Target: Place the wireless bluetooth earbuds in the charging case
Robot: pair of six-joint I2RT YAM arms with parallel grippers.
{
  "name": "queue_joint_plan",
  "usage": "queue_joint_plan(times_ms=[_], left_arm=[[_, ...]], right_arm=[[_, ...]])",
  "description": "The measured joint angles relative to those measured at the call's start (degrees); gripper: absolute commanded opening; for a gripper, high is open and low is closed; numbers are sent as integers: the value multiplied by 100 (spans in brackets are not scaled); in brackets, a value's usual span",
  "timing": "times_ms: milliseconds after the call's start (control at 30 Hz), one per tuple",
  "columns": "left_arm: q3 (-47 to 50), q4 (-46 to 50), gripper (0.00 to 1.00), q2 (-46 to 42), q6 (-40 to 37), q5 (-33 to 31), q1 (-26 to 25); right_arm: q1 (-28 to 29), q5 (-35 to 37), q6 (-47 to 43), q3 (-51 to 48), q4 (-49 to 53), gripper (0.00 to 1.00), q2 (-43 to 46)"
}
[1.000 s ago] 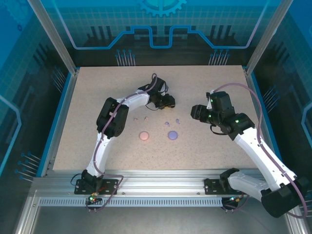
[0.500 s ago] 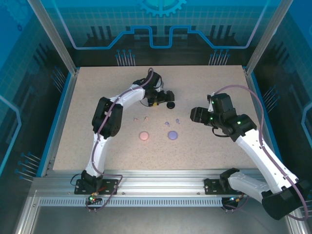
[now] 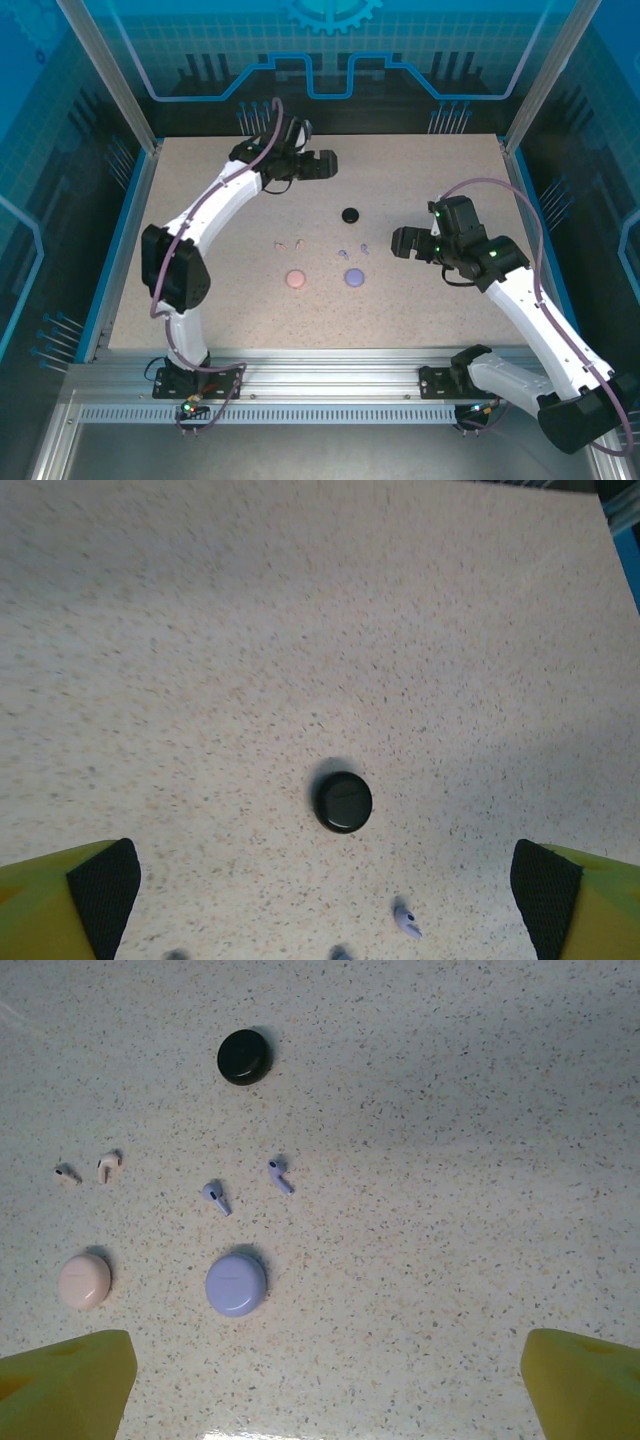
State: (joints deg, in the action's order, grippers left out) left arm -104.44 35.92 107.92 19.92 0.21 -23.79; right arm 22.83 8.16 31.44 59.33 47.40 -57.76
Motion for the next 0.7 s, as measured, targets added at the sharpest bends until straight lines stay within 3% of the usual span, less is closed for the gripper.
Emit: queue_joint_plan(times_ms=[167,400,700], left_arm=[[935,-525,99,-876,-83,-420,0],[3130,-2002,99,-2559,72,-1233,0],[5128,-3399,99,-4017,264,-1421,0]], right_arm=[[0,79,-111,2,22,100,-173],[4,129,-146,-11,-66,100,-643],[595,55,214,-46,-374,100,-1897]])
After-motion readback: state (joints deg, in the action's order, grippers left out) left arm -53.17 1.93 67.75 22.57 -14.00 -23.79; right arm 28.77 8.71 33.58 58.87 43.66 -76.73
